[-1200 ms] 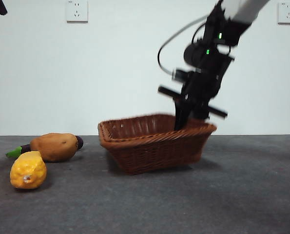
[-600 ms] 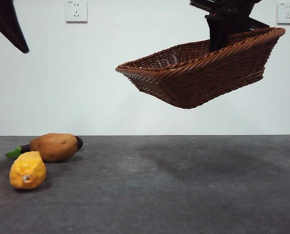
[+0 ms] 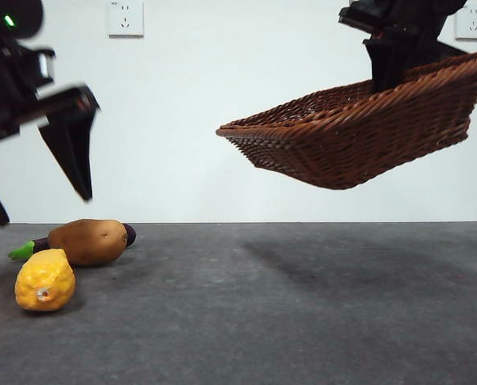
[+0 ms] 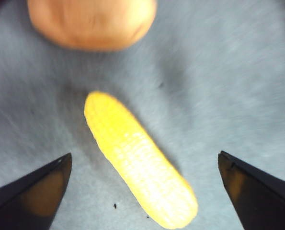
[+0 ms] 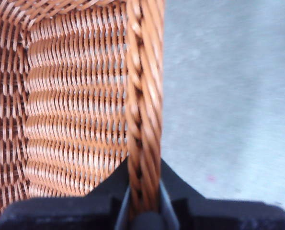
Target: Help me put the vegetables on the table into the basket
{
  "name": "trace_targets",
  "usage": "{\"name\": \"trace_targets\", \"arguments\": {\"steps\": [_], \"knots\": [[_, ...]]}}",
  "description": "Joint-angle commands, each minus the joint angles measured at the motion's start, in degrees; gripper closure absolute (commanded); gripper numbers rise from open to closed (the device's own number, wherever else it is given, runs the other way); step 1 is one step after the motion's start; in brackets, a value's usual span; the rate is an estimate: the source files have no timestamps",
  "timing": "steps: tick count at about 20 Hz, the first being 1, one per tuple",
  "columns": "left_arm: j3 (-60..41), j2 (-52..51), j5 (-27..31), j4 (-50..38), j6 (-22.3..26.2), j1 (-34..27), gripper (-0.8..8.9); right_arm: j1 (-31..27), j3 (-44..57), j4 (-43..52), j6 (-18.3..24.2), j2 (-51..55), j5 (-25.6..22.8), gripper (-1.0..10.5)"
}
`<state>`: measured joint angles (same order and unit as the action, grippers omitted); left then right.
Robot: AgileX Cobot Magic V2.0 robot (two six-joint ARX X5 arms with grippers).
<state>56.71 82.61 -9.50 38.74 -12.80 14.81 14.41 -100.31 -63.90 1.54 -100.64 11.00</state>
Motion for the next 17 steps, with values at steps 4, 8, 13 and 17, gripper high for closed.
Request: {"name": "trace_targets", "arguments": {"steps": [4, 8, 13, 17], "knots": [[0.09, 7.06, 4.22, -2.21, -8.09, 2.40, 0.62, 0.13, 3.93, 2.97, 1.11, 0.44, 2.95, 9.6], [0.09, 11.45, 4.90, -2.43, -11.02, 3.87, 0.65, 0.15, 4.90, 4.11, 1.60, 0.44, 5.18, 9.6], [0.09, 13.20, 5.09, -2.86, -12.52, 5.05, 4.27, 0.13, 4.92, 3.80, 1.97, 0.44, 6.99, 9.6], [0.09, 13.20, 5.01, -2.43, -12.48, 5.05, 8.22, 0.15, 4.92, 3.65, 1.97, 0.46, 6.97, 9.6]]}}
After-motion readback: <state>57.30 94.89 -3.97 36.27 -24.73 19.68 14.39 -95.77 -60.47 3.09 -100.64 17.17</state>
